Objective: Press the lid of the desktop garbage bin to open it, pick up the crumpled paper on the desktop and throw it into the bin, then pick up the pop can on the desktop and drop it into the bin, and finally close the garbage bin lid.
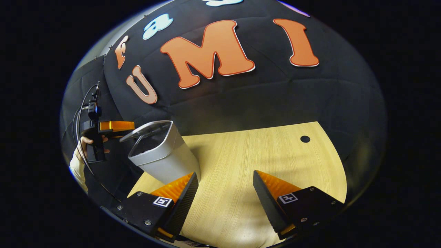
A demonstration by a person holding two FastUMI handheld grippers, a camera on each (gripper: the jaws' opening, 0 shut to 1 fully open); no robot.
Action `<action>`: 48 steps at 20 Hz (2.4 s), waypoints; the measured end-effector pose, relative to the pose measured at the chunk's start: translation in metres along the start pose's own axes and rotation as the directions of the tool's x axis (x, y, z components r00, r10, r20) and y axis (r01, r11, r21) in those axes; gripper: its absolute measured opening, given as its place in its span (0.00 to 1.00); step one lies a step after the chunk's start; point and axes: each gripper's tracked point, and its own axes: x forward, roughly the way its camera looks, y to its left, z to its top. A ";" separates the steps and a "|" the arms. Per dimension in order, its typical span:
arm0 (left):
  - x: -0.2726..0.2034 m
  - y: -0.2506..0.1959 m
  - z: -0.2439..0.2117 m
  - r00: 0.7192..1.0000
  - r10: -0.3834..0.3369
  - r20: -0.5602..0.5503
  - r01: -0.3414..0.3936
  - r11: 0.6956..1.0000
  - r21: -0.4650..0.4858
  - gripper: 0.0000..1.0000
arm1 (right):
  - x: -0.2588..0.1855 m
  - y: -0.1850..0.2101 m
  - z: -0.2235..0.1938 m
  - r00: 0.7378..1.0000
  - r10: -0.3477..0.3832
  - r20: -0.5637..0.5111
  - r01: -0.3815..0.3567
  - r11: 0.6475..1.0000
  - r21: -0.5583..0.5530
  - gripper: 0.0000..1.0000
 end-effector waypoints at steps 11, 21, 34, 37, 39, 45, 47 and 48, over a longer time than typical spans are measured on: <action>0.015 0.015 -0.053 0.980 0.154 -0.124 -0.112 0.950 0.292 0.96 | 0.002 -0.012 -0.014 1.000 -0.005 -0.025 0.007 0.999 0.052 0.96; 0.015 0.016 -0.047 0.988 0.143 -0.051 -0.127 0.963 0.239 0.96 | -0.006 -0.003 -0.009 1.000 0.002 -0.003 -0.002 0.999 0.045 0.95; 0.007 -0.031 -0.033 0.996 0.068 0.059 -0.075 0.990 0.120 0.97 | -0.023 -0.002 0.010 0.996 -0.049 0.073 0.048 0.999 0.023 0.95; -0.006 -0.063 -0.019 0.993 0.032 0.117 -0.052 0.983 0.174 0.97 | -0.027 -0.001 0.017 0.992 -0.068 0.111 0.066 0.998 0.014 0.95; -0.026 -0.087 -0.022 0.990 -0.014 0.143 -0.013 0.982 0.187 0.97 | -0.030 0.002 0.023 0.986 -0.089 0.143 0.091 0.996 -0.006 0.96; -0.060 -0.135 -0.026 0.970 -0.081 0.231 0.022 0.969 0.245 0.97 | -0.042 0.018 0.037 0.952 -0.139 0.272 0.165 0.984 -0.073 0.96; -0.066 -0.142 -0.031 0.960 -0.087 0.265 0.010 0.960 0.279 0.96 | -0.047 0.023 0.039 0.940 -0.146 0.308 0.180 0.980 -0.085 0.95; -0.070 -0.145 -0.038 0.958 -0.092 0.272 0.010 0.957 0.289 0.96 | -0.050 0.026 0.039 0.934 -0.147 0.325 0.184 0.979 -0.085 1.00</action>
